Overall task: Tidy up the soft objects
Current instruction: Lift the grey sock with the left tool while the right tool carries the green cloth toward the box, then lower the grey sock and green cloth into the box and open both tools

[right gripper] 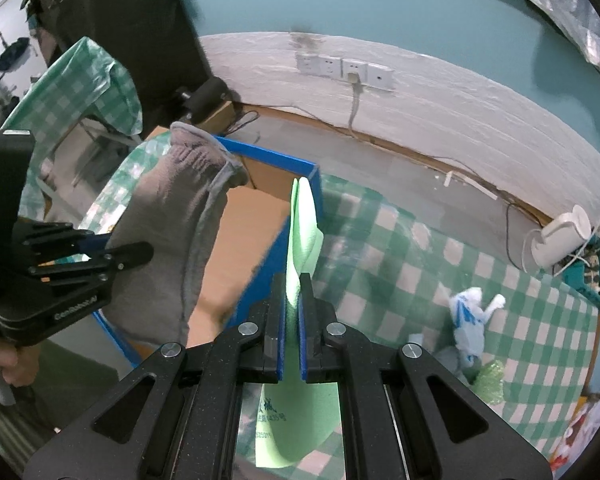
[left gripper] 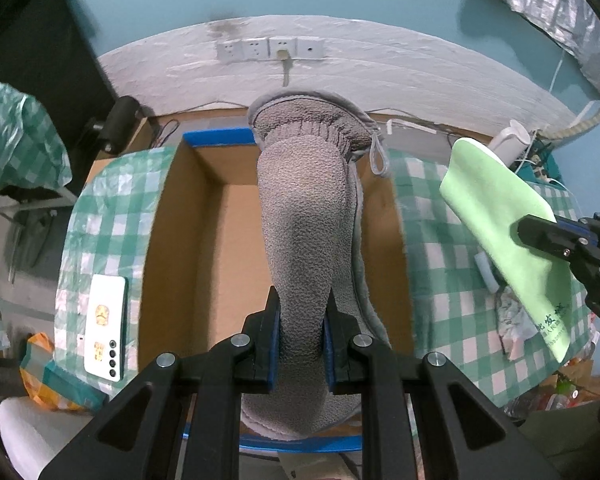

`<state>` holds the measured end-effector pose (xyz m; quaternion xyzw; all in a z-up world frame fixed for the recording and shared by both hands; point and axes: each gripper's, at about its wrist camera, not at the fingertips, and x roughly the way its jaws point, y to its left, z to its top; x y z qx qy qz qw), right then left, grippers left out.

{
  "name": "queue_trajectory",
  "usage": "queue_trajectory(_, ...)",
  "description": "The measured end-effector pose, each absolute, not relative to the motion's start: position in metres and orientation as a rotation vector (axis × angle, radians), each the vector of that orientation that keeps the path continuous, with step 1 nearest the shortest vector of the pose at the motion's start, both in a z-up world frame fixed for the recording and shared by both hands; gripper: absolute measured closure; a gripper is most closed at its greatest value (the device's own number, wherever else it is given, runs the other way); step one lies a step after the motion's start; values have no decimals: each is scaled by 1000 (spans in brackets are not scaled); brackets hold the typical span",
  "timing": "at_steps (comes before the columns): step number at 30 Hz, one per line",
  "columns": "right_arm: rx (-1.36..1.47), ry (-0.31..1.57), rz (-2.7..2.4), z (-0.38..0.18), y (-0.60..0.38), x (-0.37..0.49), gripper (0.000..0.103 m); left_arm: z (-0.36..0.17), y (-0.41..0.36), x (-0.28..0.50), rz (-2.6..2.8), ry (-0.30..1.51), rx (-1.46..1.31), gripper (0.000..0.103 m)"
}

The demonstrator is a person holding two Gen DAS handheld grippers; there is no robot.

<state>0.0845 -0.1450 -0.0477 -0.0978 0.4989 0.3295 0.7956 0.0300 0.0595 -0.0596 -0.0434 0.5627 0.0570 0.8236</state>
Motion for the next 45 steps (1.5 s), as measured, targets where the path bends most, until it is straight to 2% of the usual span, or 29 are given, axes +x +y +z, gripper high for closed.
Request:
queue_trajectory(20,-239,1134,806,-69,-56,76,99,-84,99,23,202,1245,-89,85)
queue_trajectory(24,-218,1132,819,-71,-50,77,98,-87,106,22,227,1254,-91,78)
queue_trajectory(27,-219,1125,805,-73,-49,78,87,-89,110,21,253,1255,-85,74)
queue_trajectory(29,-216,1117,793,-72,-51,77,70,-88,111,21,273,1245,-71,74)
queue_trajectory(31,-215,1106,778,-71,-52,77,66,-86,110,21,281,1234,-52,73)
queue_trajectory(34,-214,1099,760,-70,-55,76,59,-82,108,21,274,1223,-48,61)
queue_trajectory(45,-192,1099,700,-70,-80,81,54,-74,96,22,250,1200,-32,55)
